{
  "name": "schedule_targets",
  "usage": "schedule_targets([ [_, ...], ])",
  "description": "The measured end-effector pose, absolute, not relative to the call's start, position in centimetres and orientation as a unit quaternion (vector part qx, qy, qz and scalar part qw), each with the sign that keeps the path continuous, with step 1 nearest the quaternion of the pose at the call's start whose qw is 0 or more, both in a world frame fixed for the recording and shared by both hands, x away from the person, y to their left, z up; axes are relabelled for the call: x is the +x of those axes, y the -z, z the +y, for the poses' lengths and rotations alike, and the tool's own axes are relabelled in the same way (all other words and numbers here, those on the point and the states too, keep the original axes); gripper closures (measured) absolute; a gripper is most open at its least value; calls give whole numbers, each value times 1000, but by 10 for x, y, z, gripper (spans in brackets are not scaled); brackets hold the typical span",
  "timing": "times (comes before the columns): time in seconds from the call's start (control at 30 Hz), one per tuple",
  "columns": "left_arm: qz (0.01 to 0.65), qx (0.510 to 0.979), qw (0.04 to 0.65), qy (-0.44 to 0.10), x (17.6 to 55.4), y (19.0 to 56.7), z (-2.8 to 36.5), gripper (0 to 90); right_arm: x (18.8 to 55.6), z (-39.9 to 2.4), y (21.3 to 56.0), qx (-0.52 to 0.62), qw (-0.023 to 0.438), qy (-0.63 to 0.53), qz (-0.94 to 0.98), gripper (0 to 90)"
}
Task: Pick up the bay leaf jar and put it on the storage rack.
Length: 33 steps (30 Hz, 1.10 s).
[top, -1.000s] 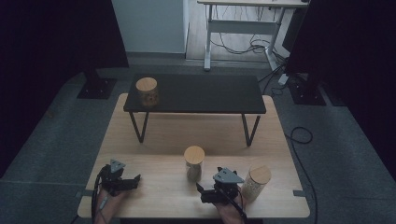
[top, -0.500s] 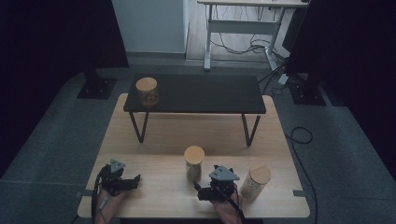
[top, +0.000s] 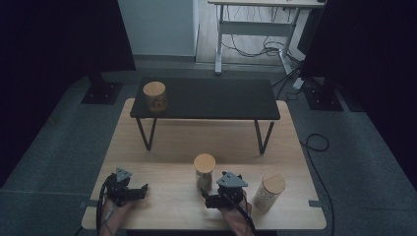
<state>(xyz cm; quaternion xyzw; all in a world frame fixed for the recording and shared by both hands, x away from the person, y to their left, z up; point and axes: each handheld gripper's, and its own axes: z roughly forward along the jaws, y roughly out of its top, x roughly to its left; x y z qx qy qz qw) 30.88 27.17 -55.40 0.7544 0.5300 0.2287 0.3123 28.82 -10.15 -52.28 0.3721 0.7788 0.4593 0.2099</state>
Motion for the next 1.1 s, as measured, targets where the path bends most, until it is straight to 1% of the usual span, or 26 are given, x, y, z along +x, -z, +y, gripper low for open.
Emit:
schedule_targets([
  [0.37,530,754,312,-229,309,554,272,17,295,-96,524,371,211,-463,777,16],
  [1.1,530,755,312,-229,309,554,272,17,307,-84,533,366,204,-464,780,58],
])
